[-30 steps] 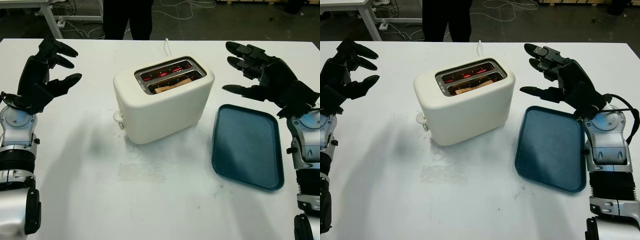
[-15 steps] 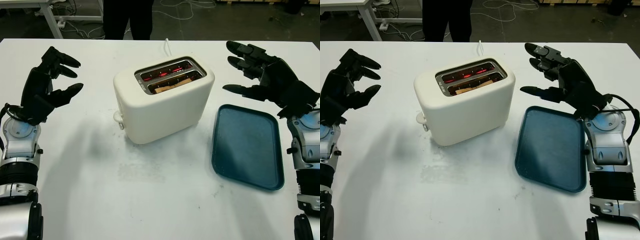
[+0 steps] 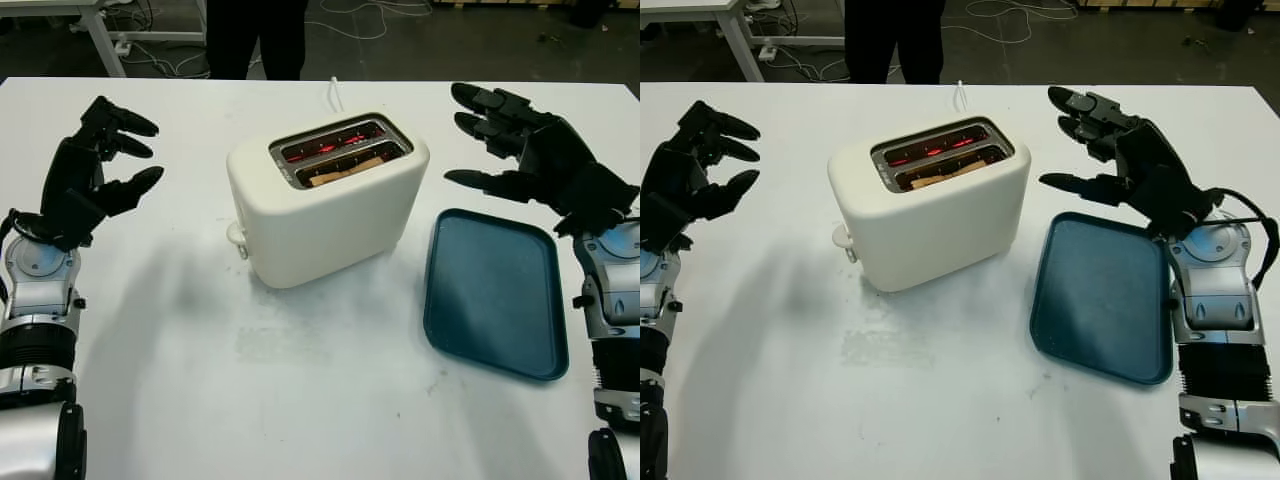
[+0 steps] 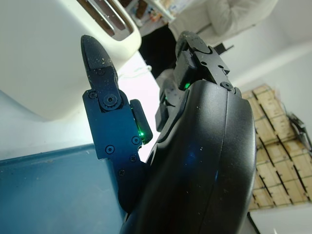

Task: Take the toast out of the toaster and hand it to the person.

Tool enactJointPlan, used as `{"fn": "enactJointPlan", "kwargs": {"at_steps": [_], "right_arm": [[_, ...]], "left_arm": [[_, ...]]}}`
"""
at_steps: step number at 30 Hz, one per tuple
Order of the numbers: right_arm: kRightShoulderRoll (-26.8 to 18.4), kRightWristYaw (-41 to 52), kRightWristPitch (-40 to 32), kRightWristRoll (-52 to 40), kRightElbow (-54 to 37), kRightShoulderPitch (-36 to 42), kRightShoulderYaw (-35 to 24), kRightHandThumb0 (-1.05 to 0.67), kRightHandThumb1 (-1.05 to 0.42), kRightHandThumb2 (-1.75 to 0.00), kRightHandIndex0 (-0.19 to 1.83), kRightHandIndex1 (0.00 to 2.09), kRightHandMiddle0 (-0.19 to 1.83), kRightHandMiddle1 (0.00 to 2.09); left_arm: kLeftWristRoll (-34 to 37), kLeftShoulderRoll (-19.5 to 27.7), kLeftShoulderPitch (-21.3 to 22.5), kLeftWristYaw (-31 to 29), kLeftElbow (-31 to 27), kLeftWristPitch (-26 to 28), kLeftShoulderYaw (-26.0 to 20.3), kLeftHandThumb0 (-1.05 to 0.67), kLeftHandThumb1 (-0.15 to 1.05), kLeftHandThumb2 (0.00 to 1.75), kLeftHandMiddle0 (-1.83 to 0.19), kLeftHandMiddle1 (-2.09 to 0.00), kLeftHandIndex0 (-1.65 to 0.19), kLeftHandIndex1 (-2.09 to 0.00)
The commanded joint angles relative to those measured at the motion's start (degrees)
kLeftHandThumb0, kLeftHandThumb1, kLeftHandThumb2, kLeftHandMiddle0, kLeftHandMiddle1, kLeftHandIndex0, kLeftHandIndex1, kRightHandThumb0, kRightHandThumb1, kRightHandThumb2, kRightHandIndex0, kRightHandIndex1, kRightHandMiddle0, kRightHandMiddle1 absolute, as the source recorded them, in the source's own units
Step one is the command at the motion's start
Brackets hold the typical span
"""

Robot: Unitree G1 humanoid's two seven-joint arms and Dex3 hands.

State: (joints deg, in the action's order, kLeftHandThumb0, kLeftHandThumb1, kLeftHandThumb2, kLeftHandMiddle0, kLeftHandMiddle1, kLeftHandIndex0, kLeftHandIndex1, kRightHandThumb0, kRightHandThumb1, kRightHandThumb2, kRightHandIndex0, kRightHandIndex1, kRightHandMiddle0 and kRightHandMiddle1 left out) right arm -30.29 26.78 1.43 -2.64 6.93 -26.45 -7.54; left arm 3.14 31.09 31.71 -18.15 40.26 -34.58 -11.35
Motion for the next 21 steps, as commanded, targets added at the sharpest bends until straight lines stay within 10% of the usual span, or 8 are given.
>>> {"fn": "enactJointPlan", "kwargs": {"at_steps": [1,21], "right_arm": [[-0.2,-0.3,0.1,-0.2,-0.1,0.7,-0.1,-0.44,-0.84,0.00,0.30,0.01,0.30,0.01],[-0.2,-0.2,0.9,-0.3,0.3,0.5,0.0,-0.44,-0.84,0.00,0.31,0.01,0.31,0.01]], "left_arm": [[0.0,0.1,0.5,0.2,-0.1,-0.5,-0.1,-1.05,0.92,0.26,-0.05,-1.60,-0.08,-1.48],[0.4,0.0,0.5,0.1,-0.2,-0.7,-0.3,-1.05,0.92,0.26,-0.05,-1.59,-0.09,-1.46]]}}
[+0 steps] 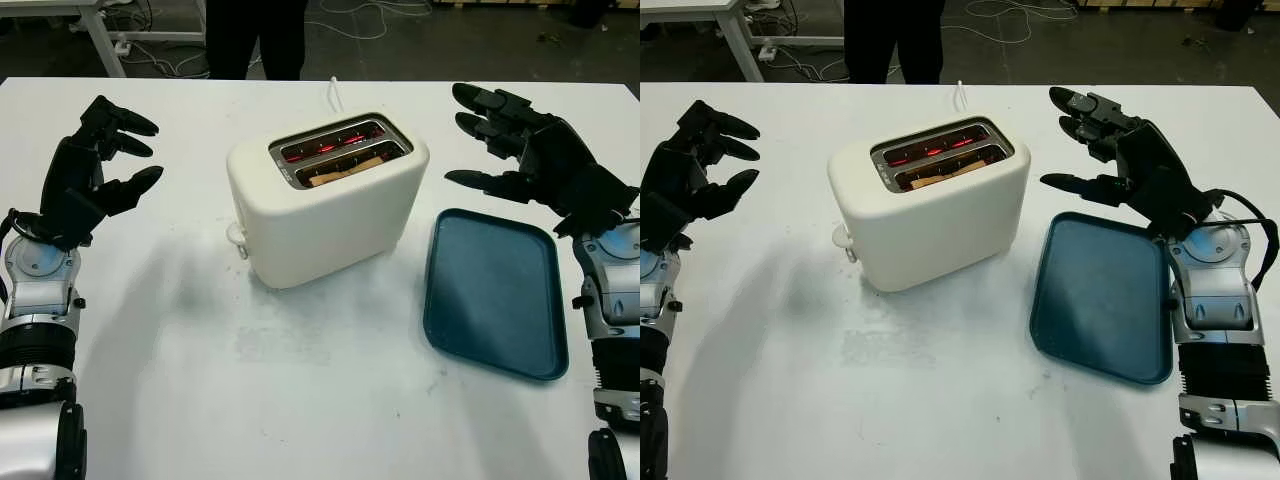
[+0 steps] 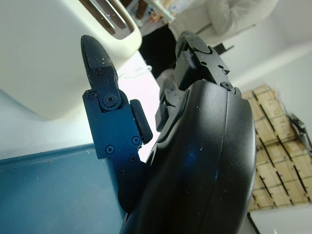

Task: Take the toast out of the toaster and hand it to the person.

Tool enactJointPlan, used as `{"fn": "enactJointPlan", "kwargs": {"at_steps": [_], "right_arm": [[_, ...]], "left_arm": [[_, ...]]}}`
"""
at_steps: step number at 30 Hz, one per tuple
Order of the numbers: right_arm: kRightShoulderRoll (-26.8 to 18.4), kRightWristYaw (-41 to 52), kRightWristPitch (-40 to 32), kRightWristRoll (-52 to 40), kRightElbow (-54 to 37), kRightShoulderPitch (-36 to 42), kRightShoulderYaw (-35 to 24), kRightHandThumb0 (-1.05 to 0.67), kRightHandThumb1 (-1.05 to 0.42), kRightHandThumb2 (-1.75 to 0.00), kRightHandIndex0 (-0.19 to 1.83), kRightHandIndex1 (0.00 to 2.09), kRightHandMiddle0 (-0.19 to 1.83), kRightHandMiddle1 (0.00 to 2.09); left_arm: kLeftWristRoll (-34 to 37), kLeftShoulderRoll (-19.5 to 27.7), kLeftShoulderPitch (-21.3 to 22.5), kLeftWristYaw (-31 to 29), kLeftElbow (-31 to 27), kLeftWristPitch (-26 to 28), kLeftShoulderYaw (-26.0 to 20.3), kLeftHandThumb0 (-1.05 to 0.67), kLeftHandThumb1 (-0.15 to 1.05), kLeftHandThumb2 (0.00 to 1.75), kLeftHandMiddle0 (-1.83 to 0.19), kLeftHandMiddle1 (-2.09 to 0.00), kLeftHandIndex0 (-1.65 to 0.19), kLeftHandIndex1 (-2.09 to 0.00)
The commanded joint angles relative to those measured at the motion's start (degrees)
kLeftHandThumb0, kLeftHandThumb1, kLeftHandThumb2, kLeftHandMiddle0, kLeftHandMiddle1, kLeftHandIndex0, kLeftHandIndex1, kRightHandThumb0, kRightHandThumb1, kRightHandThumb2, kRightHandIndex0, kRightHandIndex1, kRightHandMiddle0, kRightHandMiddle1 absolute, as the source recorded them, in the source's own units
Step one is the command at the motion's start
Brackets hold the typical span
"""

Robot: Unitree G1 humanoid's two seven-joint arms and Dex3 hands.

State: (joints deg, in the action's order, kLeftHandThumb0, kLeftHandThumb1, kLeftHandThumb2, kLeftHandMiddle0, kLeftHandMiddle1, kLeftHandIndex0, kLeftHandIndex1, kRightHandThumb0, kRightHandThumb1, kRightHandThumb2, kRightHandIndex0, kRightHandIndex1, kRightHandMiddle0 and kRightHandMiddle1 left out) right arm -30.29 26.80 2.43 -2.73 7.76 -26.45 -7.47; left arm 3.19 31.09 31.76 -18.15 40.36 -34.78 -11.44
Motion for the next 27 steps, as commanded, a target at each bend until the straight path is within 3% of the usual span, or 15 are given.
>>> {"fn": "enactJointPlan", "kwargs": {"at_steps": [1,27], "right_arm": [[-0.3,-0.2,-0.8,-0.2,-0.8,0.6,-0.1,-0.45,-0.84,0.00,0.30,0.01,0.31,0.00],[-0.1,-0.3,0.5,0.1,0.0,0.6,0.1,-0.43,-0.85,0.00,0.31,0.01,0.31,0.00]], "left_arm": [[0.3,0.0,0.4,0.1,-0.4,-0.4,-0.2,-1.05,0.92,0.26,-0.05,-1.59,-0.09,-1.46],[0.1,0.0,0.4,0.2,0.1,-0.7,0.0,-1.05,0.92,0.26,-0.03,-1.63,-0.09,-1.50]]}}
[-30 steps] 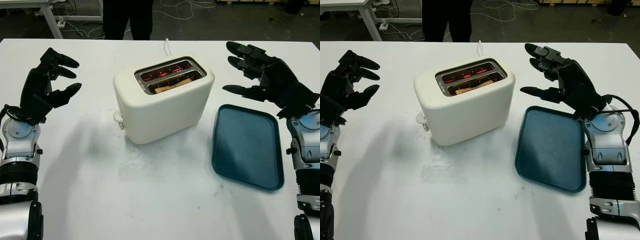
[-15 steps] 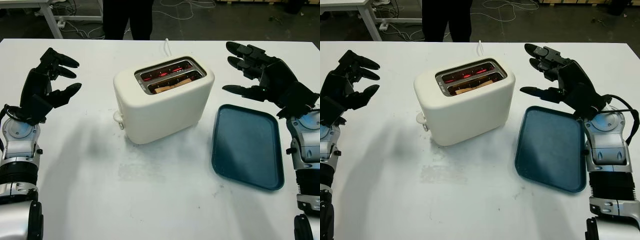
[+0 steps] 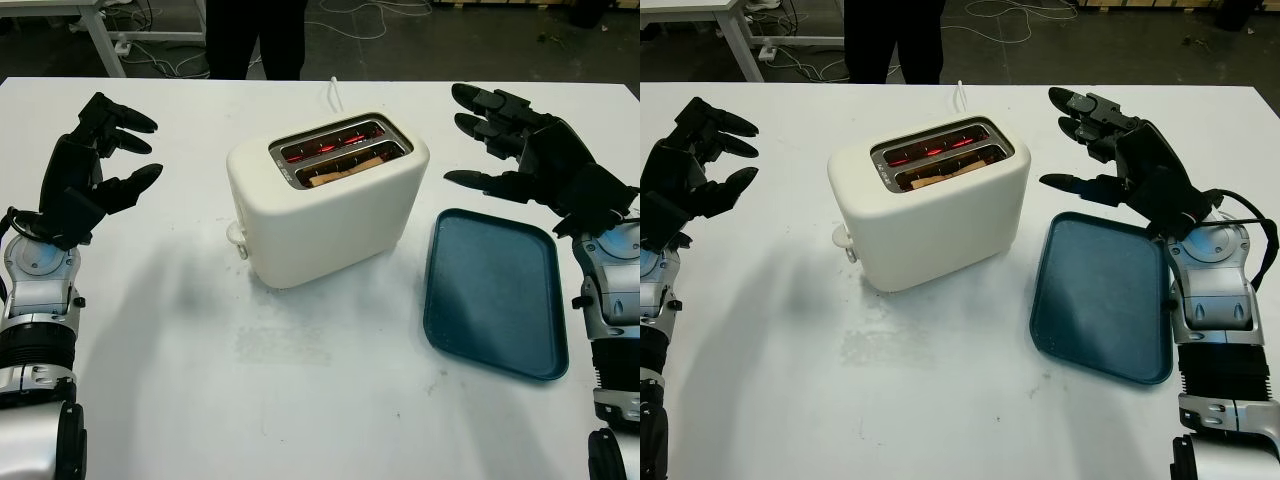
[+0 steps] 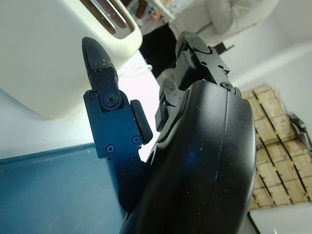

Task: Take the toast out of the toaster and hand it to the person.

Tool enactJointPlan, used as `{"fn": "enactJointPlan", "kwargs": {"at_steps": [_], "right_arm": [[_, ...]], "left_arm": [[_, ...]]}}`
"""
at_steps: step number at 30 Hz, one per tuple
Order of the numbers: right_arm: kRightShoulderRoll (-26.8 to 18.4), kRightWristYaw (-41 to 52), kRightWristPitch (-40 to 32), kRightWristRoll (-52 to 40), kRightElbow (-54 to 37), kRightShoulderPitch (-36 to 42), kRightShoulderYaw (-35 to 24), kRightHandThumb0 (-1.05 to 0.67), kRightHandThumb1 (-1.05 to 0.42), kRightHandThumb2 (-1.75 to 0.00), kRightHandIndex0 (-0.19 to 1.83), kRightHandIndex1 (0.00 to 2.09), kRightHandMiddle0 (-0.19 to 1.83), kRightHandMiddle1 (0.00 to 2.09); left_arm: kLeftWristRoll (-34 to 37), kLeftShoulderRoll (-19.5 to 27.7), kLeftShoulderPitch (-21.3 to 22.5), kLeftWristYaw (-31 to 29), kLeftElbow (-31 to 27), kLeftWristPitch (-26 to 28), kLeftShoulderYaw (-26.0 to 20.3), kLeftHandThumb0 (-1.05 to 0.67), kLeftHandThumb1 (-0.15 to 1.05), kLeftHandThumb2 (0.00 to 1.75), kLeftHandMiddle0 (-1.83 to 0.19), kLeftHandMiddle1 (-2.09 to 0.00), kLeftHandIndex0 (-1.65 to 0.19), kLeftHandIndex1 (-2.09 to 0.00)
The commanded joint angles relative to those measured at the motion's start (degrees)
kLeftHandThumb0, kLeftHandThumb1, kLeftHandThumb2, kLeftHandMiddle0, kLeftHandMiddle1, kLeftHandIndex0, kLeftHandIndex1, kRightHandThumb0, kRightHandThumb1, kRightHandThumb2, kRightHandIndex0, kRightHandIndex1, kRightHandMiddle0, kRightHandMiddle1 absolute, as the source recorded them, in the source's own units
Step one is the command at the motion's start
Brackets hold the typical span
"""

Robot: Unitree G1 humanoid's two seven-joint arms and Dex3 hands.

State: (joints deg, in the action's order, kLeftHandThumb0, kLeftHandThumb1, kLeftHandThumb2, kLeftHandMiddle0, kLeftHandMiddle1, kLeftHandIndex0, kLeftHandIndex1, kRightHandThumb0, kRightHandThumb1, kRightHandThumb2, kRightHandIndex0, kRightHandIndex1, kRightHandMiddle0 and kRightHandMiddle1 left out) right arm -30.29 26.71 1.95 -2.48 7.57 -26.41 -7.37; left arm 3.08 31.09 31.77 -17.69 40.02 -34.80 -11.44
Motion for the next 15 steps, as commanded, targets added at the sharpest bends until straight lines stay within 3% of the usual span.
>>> {"fn": "enactJointPlan", "kwargs": {"at_steps": [1,15], "right_arm": [[0.0,0.0,1.5,-0.4,0.6,0.5,-0.1,-0.42,-0.85,0.00,0.31,0.01,0.31,0.00],[-0.1,-0.2,1.3,-0.2,-0.1,0.7,-0.1,-0.41,-0.84,0.00,0.32,0.01,0.31,0.00]], "left_arm": [[0.3,0.0,0.5,-0.3,0.6,-1.0,-0.1,-1.05,0.92,0.26,-0.03,-1.62,-0.09,-1.49],[0.3,0.2,0.5,-0.2,0.6,-1.6,0.0,-1.05,0.92,0.28,-0.06,-1.59,-0.09,-1.45]]}}
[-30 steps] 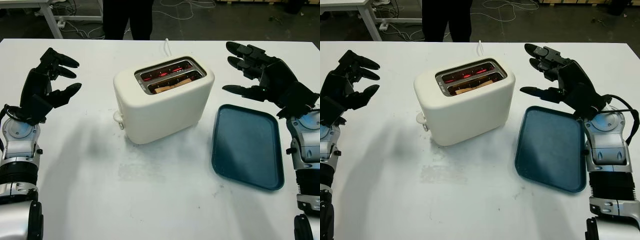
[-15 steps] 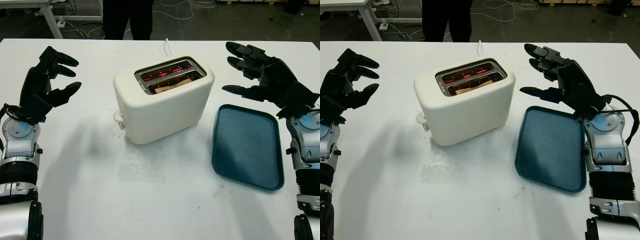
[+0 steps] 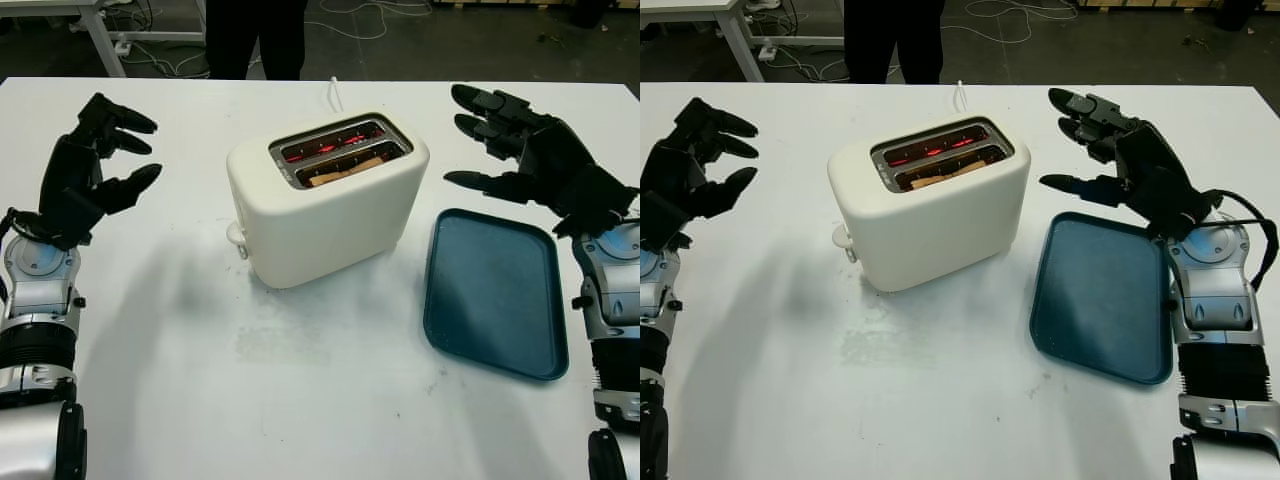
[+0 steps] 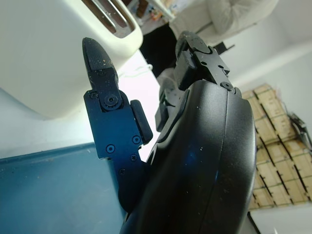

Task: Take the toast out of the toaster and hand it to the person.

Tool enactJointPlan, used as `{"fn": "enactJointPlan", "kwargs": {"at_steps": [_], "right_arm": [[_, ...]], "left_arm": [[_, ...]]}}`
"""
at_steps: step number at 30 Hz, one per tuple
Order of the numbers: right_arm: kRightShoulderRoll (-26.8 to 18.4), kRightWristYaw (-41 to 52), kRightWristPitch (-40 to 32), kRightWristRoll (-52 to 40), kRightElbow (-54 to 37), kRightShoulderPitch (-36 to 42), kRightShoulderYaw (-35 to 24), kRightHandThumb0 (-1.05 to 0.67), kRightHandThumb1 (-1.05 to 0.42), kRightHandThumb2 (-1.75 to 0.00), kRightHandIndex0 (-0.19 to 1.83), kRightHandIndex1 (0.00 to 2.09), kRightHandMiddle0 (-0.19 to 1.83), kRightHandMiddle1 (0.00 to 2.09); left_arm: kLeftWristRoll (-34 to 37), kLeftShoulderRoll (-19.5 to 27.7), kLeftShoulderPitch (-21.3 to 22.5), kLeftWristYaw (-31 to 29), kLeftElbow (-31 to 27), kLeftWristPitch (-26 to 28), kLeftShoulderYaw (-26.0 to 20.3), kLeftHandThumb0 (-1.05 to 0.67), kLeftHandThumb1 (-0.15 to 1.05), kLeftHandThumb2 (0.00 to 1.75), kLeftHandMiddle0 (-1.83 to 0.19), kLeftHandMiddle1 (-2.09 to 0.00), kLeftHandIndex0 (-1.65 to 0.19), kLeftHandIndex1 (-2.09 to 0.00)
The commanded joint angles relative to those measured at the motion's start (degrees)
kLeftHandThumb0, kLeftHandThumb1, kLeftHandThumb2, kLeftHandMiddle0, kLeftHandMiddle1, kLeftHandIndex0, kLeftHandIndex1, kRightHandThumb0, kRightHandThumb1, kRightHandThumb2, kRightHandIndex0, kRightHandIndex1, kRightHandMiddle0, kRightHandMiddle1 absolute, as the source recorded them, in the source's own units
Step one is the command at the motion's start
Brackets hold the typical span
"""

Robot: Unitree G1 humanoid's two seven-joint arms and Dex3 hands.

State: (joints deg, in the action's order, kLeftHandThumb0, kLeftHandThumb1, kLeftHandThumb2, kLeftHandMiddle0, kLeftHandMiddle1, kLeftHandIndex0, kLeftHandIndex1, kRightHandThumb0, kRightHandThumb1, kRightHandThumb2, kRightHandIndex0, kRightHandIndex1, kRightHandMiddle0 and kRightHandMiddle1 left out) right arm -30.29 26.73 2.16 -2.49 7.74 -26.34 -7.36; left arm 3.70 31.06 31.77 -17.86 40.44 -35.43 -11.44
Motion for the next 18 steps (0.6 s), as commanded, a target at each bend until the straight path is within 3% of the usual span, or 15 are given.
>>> {"fn": "enactJointPlan", "kwargs": {"at_steps": [1,18], "right_arm": [[-0.1,-0.2,0.7,-0.2,-0.5,0.7,-0.1,-0.42,-0.84,0.00,0.32,0.01,0.31,0.00],[-0.2,-0.2,0.8,-0.2,-0.1,0.4,0.0,-0.43,-0.84,0.00,0.32,0.01,0.31,0.00]], "left_arm": [[-0.3,0.1,0.5,0.2,0.0,-0.8,0.0,-1.05,0.92,0.28,-0.07,-1.58,-0.10,-1.45],[-0.8,0.1,0.3,0.6,-1.3,1.3,0.4,-1.05,0.92,0.26,-0.04,-1.61,-0.10,-1.48]]}}
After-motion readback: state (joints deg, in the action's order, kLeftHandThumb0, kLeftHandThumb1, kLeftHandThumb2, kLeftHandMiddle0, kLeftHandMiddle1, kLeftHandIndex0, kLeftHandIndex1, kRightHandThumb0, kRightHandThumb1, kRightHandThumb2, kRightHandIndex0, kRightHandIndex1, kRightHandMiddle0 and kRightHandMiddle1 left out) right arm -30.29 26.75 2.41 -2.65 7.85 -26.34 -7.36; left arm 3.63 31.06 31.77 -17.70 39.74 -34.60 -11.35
